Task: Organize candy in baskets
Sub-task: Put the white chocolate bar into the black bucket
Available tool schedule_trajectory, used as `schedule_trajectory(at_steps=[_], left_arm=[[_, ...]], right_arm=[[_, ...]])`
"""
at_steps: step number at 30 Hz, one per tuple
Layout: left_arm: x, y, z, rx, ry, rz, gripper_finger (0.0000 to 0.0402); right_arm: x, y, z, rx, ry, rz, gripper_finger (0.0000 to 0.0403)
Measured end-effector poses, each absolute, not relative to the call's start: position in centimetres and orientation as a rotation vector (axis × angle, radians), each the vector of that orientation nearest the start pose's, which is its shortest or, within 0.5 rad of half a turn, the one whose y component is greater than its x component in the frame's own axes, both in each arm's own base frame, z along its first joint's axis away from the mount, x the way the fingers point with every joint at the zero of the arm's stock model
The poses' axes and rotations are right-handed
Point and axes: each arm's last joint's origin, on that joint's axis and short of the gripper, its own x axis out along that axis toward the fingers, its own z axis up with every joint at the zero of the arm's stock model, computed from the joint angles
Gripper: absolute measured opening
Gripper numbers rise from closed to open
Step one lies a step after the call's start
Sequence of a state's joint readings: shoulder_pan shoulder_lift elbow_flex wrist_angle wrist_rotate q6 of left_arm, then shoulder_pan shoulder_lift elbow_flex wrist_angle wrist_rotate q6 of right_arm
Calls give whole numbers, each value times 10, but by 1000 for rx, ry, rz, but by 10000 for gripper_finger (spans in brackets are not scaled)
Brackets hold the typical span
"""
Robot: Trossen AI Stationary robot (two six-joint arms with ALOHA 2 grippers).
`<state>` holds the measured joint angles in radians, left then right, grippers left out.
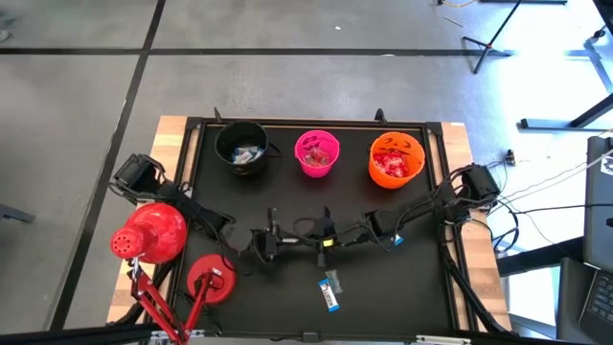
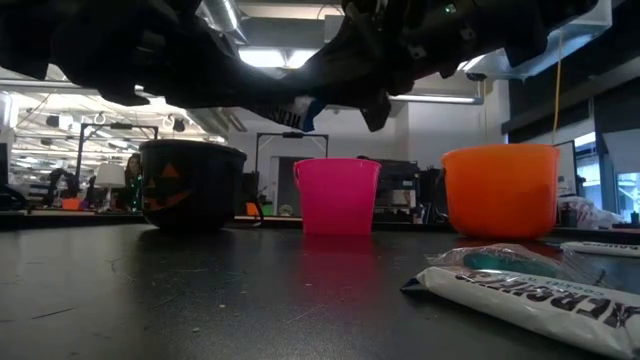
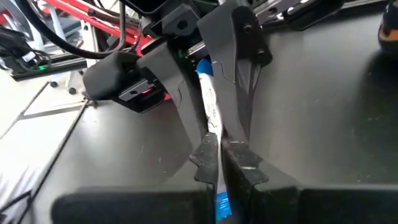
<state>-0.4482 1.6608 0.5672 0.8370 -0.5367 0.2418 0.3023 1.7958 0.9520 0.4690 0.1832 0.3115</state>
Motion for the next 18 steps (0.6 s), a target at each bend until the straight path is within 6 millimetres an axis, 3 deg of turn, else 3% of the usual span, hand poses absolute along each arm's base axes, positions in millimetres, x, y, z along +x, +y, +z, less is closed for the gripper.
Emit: schedule_trajectory(at_steps=[5, 11, 18], left_arm=[[275, -113, 156, 382, 251, 129, 38], [269, -102, 163, 443, 315, 226, 39], [245, -67, 193, 530, 433, 627, 40]], right_arm=[[357, 105, 193, 162, 360, 64, 58], [344, 100, 222, 106, 326, 20, 131], [331, 94, 242, 118, 328, -20, 174]])
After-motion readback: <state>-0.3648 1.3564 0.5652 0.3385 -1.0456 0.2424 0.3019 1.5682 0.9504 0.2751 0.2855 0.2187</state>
